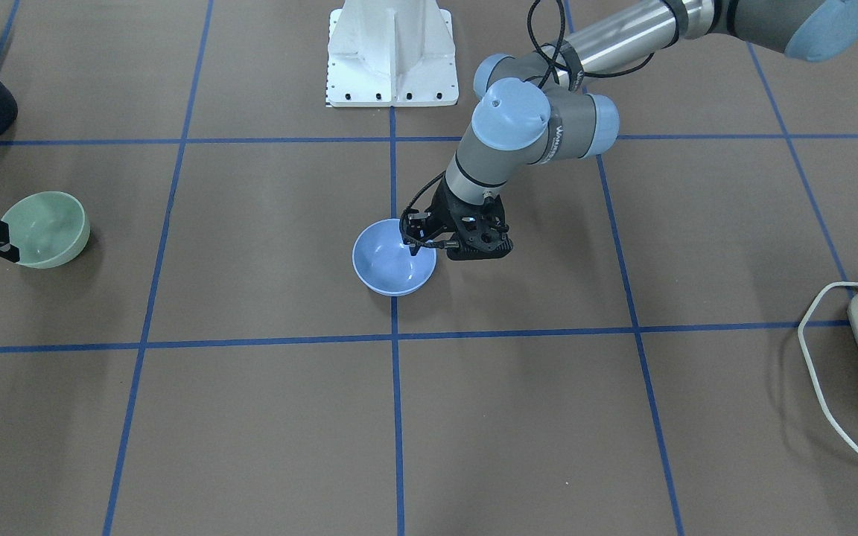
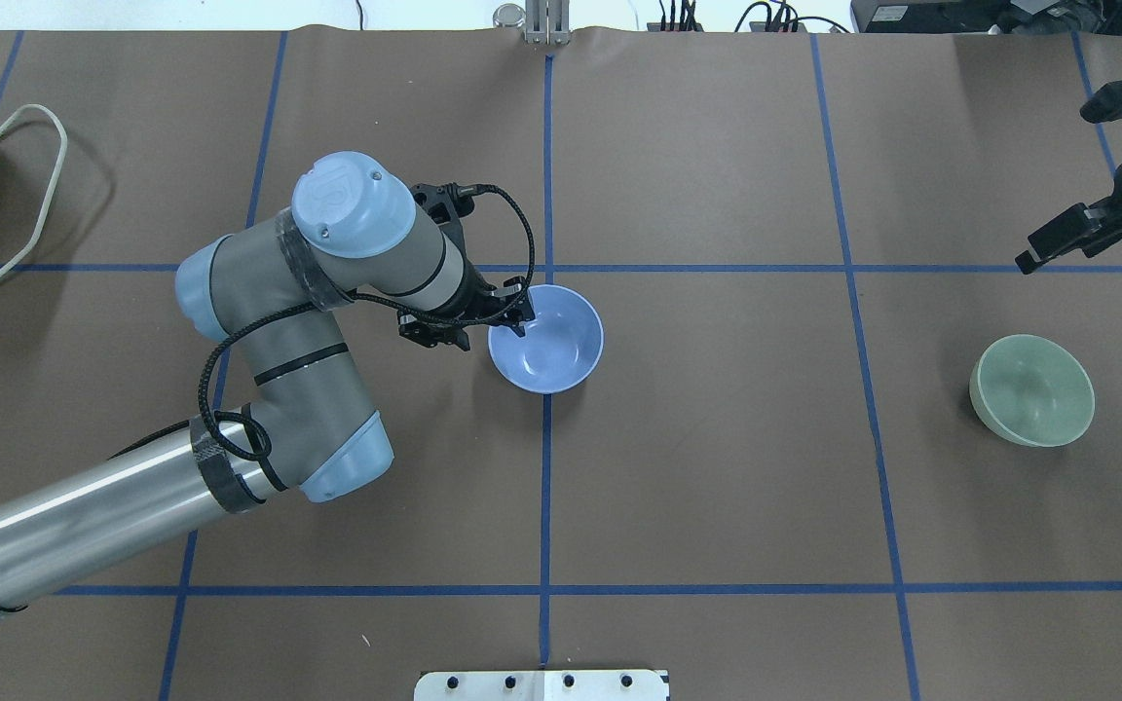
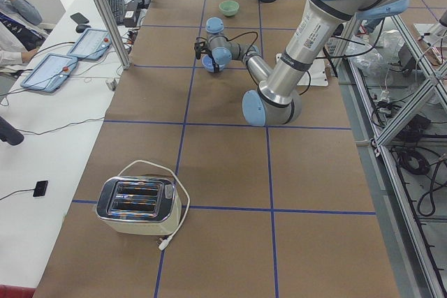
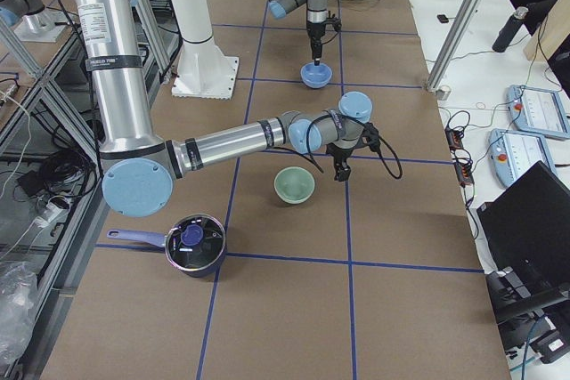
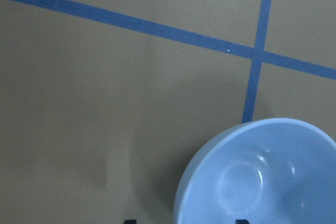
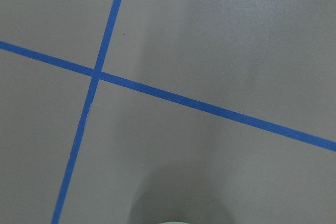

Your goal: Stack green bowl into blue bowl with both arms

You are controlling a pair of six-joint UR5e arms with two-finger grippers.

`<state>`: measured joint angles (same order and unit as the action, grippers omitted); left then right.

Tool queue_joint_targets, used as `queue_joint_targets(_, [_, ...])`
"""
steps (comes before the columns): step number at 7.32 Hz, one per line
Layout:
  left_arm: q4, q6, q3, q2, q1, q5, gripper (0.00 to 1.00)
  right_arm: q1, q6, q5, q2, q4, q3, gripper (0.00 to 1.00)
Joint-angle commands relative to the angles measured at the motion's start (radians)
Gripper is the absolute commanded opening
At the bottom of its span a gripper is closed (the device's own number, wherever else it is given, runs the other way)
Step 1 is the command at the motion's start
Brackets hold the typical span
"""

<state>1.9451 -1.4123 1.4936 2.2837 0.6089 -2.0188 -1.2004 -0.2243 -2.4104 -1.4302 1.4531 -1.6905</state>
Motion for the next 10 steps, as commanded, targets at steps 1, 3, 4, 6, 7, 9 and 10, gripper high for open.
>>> queue_joint_targets(1, [-0.005,0.006,0.037,-0.021,0.052,-0.061,0.72,0.001,0.017,0.004,-0.016,-0.041,0.008,0.94])
queue_joint_targets(3, [-0.006,0.012,0.068,-0.045,0.101,-0.106,0.72,0.001,0.016,0.002,-0.097,-0.228,0.024,0.91])
queue_joint_targets(4, [-0.014,0.066,0.104,-0.084,0.127,-0.127,0.73,0.001,0.014,-0.001,-0.130,-0.293,0.046,0.91])
queue_joint_targets(6, [-0.014,0.169,0.112,-0.154,0.213,-0.204,0.73,0.001,0.011,-0.001,-0.171,-0.339,0.057,0.91])
queue_joint_targets(7, [-0.014,0.229,0.114,-0.186,0.241,-0.205,0.73,0.001,-0.003,-0.001,-0.203,-0.408,0.069,0.91])
queue_joint_targets(9, [-0.014,0.309,0.128,-0.243,0.278,-0.216,0.74,0.001,-0.006,-0.039,-0.214,-0.411,0.098,0.86])
queue_joint_targets(10, [-0.014,0.379,0.135,-0.288,0.304,-0.216,0.74,0.001,-0.006,-0.048,-0.220,-0.411,0.113,0.86])
